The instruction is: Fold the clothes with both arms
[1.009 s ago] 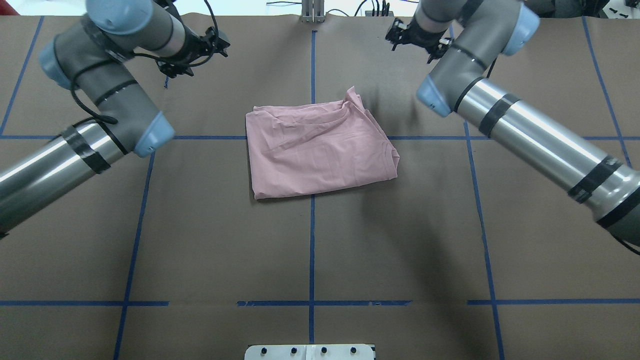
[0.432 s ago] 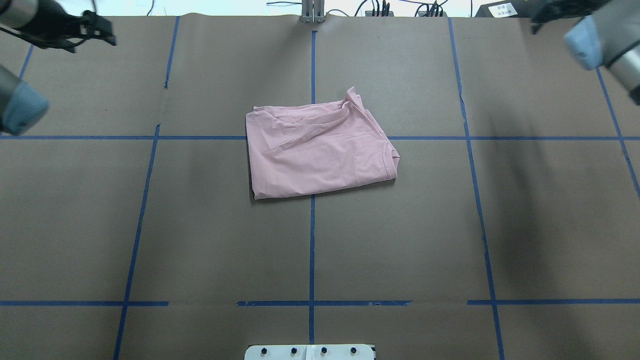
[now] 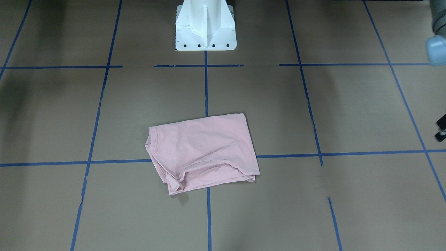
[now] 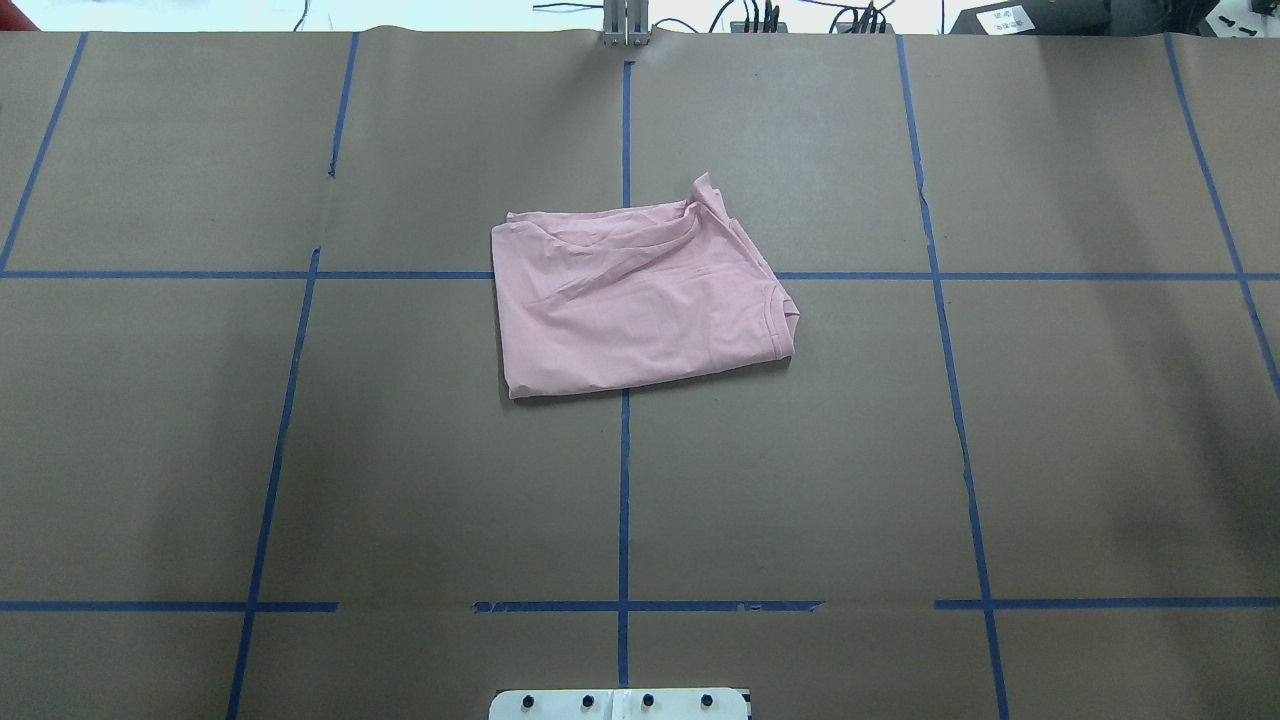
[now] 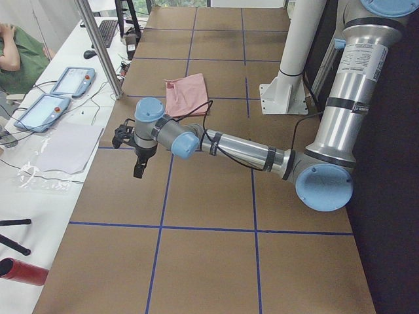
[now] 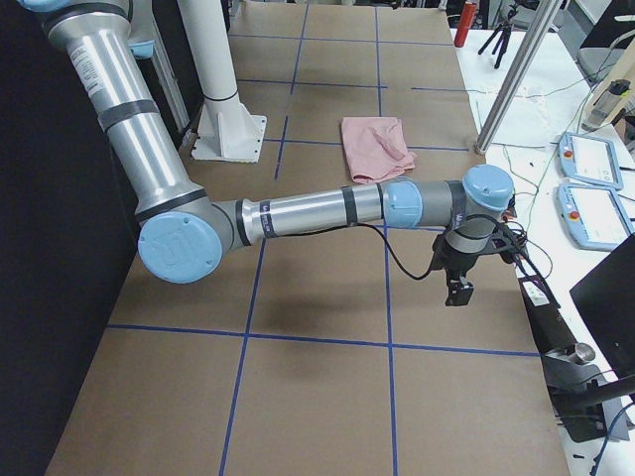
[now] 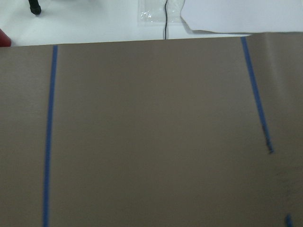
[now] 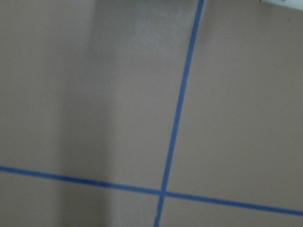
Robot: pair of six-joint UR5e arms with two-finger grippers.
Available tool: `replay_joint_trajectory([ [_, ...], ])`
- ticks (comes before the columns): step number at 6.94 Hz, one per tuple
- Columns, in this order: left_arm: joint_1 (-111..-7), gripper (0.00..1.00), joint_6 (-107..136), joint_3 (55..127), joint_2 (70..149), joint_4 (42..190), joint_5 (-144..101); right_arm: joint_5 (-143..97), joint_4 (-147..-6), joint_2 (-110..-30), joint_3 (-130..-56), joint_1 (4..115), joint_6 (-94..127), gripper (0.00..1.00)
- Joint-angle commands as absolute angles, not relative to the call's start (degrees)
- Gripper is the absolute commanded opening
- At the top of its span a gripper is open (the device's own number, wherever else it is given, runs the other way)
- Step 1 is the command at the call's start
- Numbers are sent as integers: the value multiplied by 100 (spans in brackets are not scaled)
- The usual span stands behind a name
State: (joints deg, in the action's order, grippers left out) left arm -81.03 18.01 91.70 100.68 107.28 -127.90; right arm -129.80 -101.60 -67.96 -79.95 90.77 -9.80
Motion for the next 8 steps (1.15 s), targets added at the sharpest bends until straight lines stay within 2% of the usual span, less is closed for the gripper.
replay_joint_trajectory([
  [1, -8698, 100, -254, 9342, 9241, 10433, -12963, -12973, -10960, -7720, -9064, 9309, -1469, 100],
  [2, -8910, 100, -55, 9343, 8863, 10546, -13460, -12973, -10925, -8126, -9444, 9264, -1459, 100],
  [6, -8807, 100, 26, 9176, 8727, 10645, -13167, -13638, -10426, -8472, -9334, 9054, -961, 100],
  [8, -8640, 100, 61, 9185, 8937, 10189, -12921, -13588, -9095, -8936, -9264, 8807, 83, 100],
])
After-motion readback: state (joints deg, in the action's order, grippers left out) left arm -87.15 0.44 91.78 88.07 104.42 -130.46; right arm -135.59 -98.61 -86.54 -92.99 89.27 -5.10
